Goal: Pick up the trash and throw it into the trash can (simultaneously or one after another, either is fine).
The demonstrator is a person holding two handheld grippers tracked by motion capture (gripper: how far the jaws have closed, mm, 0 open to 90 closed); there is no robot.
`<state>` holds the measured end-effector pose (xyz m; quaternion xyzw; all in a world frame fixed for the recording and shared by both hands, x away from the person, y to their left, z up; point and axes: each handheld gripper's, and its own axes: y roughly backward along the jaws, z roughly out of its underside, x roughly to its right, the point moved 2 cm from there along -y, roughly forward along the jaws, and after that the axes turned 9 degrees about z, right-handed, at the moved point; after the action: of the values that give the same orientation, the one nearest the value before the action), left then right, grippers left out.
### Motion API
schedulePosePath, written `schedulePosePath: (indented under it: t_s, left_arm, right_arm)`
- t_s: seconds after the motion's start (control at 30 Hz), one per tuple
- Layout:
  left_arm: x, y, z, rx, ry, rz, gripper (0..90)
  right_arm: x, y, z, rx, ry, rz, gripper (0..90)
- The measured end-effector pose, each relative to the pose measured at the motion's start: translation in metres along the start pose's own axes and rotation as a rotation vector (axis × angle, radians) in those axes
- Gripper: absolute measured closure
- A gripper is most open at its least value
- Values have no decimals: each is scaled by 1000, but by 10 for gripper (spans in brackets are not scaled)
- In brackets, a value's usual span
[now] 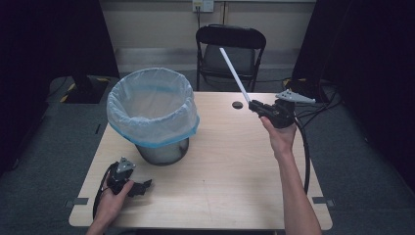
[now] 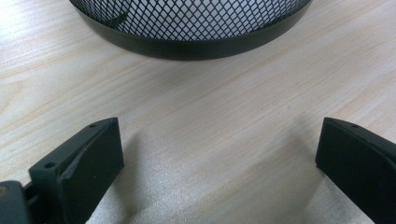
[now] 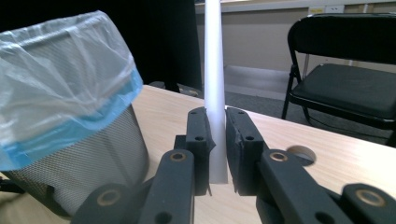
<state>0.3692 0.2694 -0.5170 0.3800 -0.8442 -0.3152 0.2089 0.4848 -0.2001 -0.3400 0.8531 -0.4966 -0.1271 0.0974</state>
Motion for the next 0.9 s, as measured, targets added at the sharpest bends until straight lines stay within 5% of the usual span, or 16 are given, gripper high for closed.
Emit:
schedulePosePath:
  t_s: [0.9]
  left_arm:
    - [0, 0, 0, 0, 0, 0, 3]
  right_arm:
    - [-45, -18, -45, 70, 0, -132, 804]
